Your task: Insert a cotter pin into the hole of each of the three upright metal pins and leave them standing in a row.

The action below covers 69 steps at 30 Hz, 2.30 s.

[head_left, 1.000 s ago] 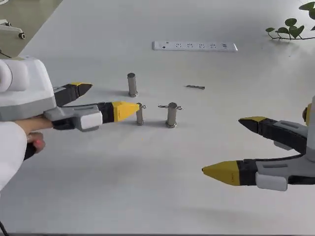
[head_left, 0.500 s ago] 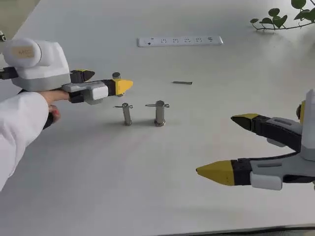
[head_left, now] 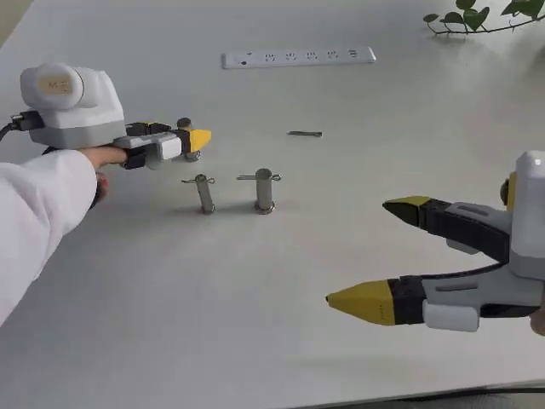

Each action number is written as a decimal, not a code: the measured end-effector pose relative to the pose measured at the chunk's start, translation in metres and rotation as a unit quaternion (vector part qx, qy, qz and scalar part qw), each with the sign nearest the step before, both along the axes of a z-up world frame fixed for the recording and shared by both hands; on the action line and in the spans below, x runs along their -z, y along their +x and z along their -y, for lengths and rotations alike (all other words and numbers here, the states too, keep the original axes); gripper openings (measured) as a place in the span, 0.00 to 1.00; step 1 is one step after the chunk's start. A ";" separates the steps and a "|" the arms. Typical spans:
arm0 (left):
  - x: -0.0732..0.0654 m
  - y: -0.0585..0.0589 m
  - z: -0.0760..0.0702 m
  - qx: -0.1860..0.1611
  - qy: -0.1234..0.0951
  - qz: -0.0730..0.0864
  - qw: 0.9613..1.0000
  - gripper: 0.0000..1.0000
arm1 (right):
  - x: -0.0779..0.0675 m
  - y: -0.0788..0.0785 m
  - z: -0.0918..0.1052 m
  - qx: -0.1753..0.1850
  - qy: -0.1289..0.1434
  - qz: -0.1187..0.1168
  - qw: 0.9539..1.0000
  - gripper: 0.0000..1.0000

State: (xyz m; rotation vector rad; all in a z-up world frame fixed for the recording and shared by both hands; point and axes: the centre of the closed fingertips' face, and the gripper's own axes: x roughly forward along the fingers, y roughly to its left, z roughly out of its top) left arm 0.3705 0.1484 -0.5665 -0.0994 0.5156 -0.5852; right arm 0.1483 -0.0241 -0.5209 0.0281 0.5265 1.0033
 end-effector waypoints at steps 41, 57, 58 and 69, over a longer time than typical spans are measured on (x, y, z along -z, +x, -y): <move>-0.036 0.004 -0.012 0.031 0.009 0.030 0.999 0.11 | 0.008 -0.007 0.002 0.001 -0.012 -0.012 1.000 0.92; -0.095 -0.077 -0.015 0.127 0.035 0.100 0.986 0.11 | -0.001 -0.014 -0.004 -0.012 -0.013 -0.004 1.000 0.92; -0.095 -0.082 -0.014 0.133 0.037 0.101 0.985 0.11 | -0.001 -0.014 -0.004 -0.012 -0.013 -0.004 1.000 0.92; -0.076 -0.136 0.022 0.202 0.064 0.095 0.973 0.11 | -0.002 -0.017 -0.003 -0.013 -0.020 0.001 1.000 0.92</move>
